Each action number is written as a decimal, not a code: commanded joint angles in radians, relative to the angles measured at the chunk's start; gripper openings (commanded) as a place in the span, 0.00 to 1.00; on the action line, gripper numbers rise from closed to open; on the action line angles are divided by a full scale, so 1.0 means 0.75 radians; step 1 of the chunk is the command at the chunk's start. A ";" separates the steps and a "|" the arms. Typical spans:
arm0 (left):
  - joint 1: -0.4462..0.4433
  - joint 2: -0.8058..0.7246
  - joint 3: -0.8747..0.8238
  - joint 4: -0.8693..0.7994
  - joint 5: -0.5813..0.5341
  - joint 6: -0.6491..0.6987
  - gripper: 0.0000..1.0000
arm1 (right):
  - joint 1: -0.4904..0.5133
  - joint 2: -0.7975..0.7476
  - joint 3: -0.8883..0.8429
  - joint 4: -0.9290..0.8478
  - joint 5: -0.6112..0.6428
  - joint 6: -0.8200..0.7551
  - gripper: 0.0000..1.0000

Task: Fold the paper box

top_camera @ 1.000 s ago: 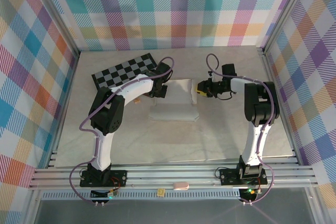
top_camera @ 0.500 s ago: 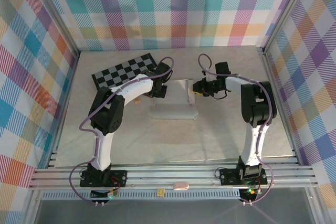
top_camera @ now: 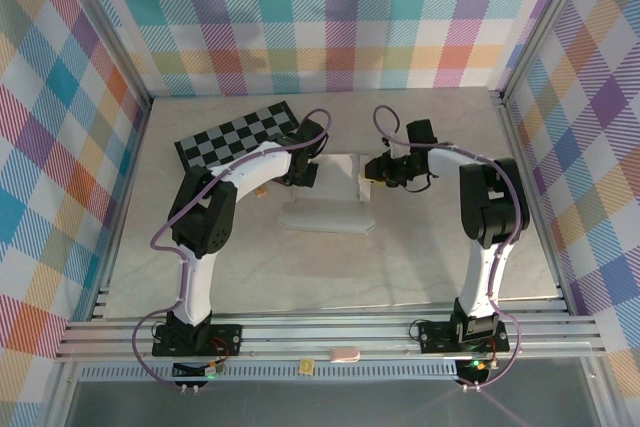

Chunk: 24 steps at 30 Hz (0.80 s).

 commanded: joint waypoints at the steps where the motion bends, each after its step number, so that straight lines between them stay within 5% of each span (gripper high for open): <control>1: 0.002 -0.023 -0.059 -0.052 -0.007 0.056 0.00 | 0.012 -0.072 -0.043 0.011 -0.114 -0.048 0.34; 16: 0.002 -0.035 -0.088 -0.023 0.007 0.062 0.00 | 0.009 -0.151 -0.165 0.030 -0.184 -0.084 0.37; 24: 0.002 -0.025 -0.070 -0.028 0.019 0.053 0.00 | 0.053 -0.164 -0.135 -0.042 -0.046 -0.122 0.38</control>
